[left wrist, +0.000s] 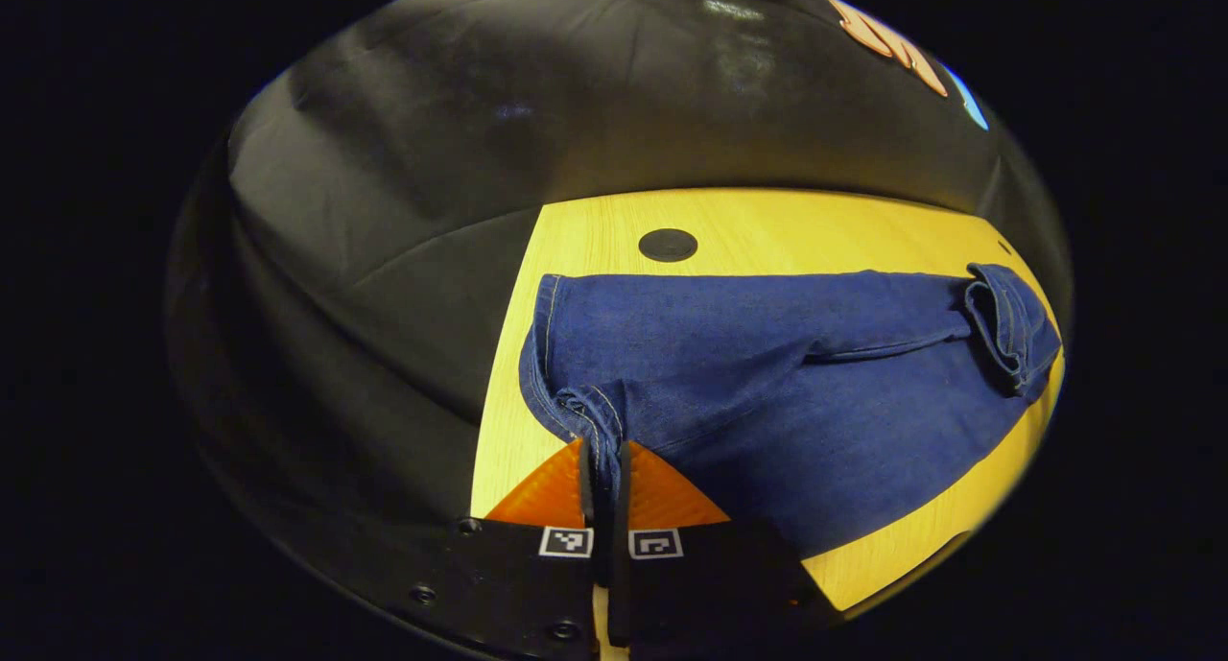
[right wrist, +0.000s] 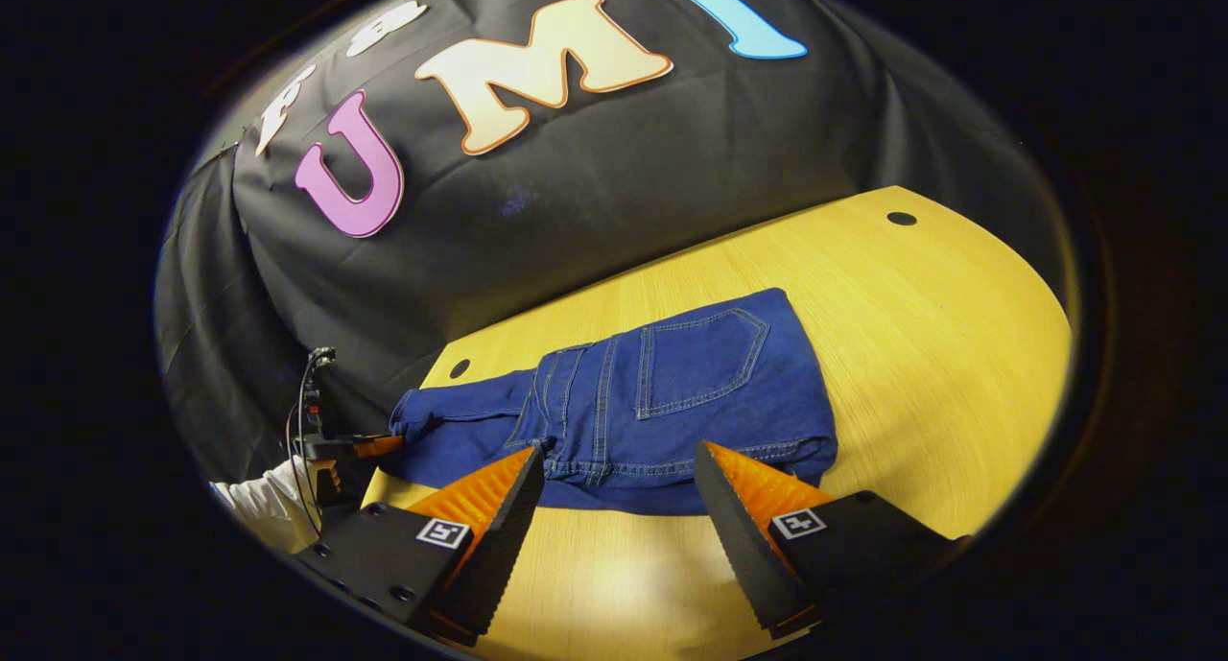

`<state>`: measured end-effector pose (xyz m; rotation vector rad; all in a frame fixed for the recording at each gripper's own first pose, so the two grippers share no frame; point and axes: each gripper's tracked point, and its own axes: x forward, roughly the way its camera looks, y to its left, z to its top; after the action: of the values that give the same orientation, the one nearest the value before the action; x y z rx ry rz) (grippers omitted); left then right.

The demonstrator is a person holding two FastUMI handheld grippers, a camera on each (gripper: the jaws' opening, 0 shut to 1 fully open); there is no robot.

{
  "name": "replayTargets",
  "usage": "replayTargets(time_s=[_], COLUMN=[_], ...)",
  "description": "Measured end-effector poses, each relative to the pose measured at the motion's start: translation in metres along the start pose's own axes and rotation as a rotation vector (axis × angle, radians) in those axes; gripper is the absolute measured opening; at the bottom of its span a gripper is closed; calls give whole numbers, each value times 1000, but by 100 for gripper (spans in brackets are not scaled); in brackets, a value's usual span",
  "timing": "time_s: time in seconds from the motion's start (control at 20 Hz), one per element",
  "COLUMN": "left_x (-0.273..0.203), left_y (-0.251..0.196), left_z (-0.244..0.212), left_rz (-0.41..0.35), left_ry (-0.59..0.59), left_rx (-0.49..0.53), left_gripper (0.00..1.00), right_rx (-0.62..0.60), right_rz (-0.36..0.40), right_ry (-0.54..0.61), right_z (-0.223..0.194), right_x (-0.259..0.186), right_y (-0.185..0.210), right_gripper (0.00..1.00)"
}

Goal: Grasp the waist and the cuffs of the jeans and fold them to make the two legs overlap; first hold the waist and fold one-third of the jeans toward the cuffs, then hold the cuffs and fold the remaining one-third in the same direction to finish folding.

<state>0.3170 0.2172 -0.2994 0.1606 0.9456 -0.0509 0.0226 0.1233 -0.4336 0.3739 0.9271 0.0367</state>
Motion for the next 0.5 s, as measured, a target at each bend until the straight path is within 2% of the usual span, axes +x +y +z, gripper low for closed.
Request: replayTargets(time_s=[0.15, 0.2, 0.25, 0.35, 0.5], left_x=[-20, -31, -41, -51, -47], left_y=[-7, -12, -18, -15, -15], left_z=[20, 26, 37, 51, 46], left_rz=[5, -19, -45, -76, -137], left_ry=[-37, -53, -93, -136, -183], left_rx=[-22, -51, -81, -120, -177], left_gripper=[0, 0, 0, 0, 0], right_rx=[7, 10, 10, 4, -9], right_rz=[5, 8, 11, 24, 48], right_ry=[-9, -10, -7, -7, -18], right_z=[5, 9, 10, 16, 28], right_x=[-10, -12, -16, -23, -36], right_y=[-10, -12, -15, -21, -27], right_gripper=[98, 93, 98, 98, 98])
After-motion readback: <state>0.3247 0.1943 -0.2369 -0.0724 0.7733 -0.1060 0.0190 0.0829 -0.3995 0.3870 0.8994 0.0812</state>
